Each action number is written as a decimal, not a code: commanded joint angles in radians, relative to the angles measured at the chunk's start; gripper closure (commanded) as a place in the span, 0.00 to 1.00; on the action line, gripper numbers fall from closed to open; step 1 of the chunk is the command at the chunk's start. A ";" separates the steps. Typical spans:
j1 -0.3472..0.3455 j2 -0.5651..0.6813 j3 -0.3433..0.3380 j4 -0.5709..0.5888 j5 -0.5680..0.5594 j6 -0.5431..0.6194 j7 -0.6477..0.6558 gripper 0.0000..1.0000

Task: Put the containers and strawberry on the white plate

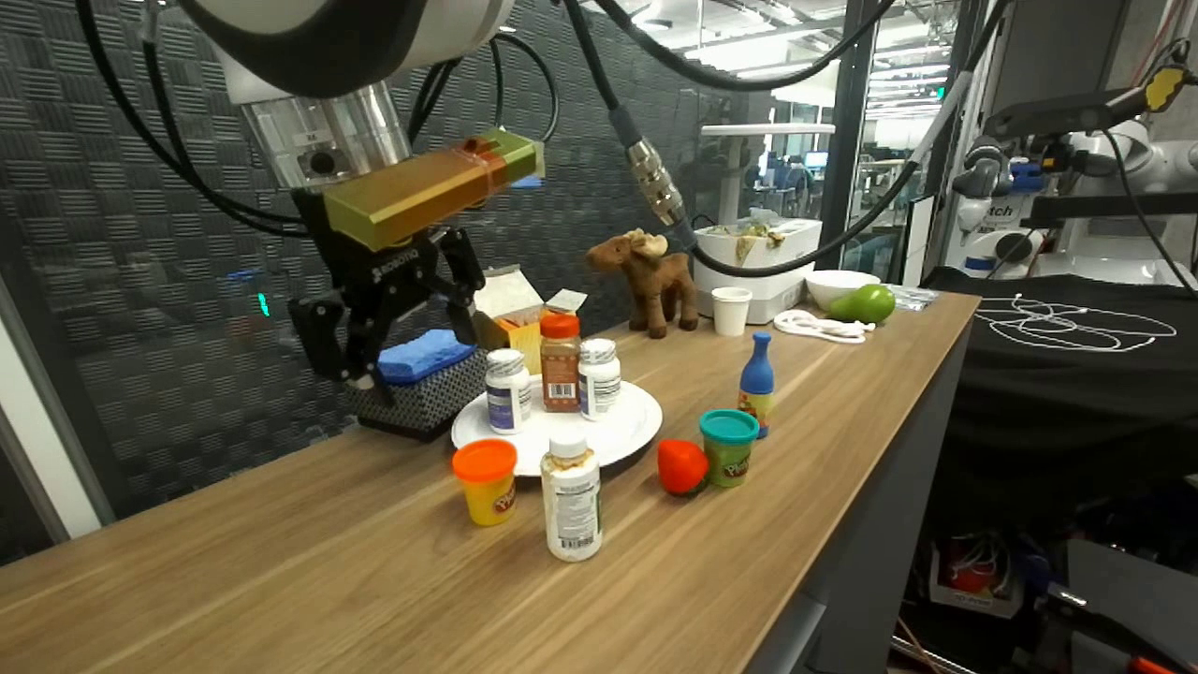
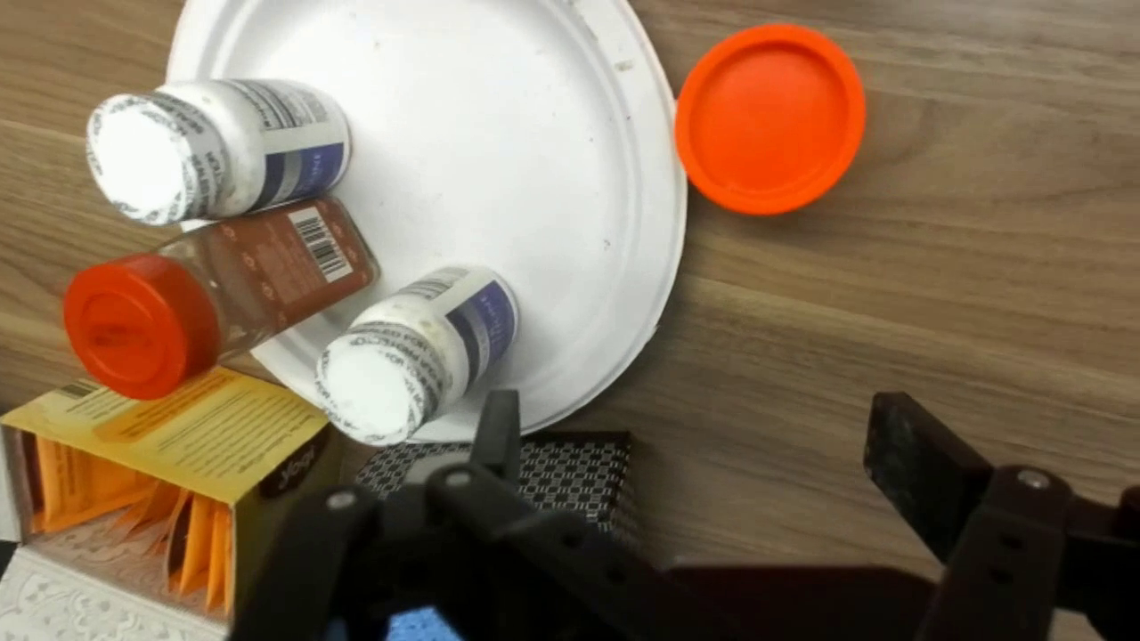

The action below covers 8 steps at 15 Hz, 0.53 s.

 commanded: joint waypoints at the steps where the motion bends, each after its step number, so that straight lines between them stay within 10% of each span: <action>1: 0.006 0.022 0.010 0.013 0.024 -0.009 0.029 0.00; 8: -0.008 0.007 0.028 -0.037 0.106 0.004 0.032 0.00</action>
